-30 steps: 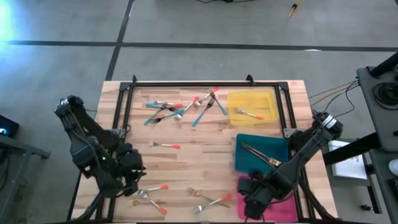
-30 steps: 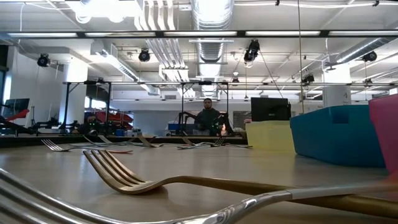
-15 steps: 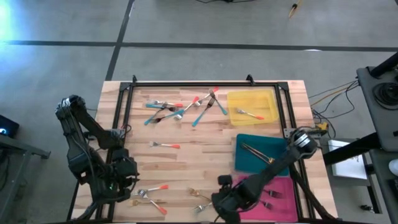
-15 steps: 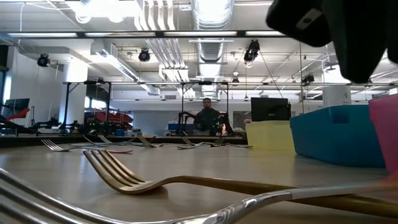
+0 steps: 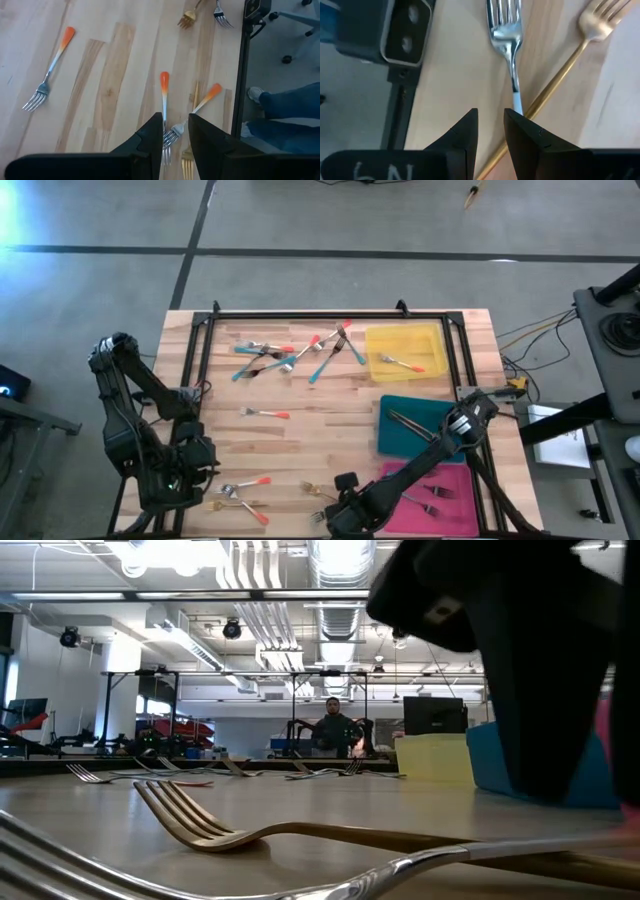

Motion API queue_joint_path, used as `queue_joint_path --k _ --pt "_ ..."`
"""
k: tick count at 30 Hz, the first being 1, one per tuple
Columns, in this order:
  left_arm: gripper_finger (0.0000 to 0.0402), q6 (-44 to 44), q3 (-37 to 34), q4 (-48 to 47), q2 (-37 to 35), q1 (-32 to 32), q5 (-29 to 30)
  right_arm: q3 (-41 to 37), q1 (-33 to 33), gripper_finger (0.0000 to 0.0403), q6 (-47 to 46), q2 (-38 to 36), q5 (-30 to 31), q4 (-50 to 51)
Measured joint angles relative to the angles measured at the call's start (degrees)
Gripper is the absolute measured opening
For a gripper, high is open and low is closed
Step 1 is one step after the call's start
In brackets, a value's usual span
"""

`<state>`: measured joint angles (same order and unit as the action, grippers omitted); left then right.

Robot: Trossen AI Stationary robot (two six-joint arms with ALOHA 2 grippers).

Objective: Sort silverware by color (type)
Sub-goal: Put the orange fork into the yellow bin

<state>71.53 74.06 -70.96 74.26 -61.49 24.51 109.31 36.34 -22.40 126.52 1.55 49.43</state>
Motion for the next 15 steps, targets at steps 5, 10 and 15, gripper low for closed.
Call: queue_joint_path --k 5,10,15 --pt "0.0076 0.0 0.0 -0.16 0.0 0.0 0.19 1.21 0.0 0.0084 1.93 -0.19 1.48 -0.01" --pt "0.0076 0.0 0.0 -0.16 0.0 0.0 0.42 -1.11 -0.39 0.0084 3.59 0.0 1.5 0.11" --pt "0.0076 0.0 0.0 -0.19 0.0 0.02 0.46 -4.31 -1.62 0.0084 2.53 -0.23 1.61 -2.63"
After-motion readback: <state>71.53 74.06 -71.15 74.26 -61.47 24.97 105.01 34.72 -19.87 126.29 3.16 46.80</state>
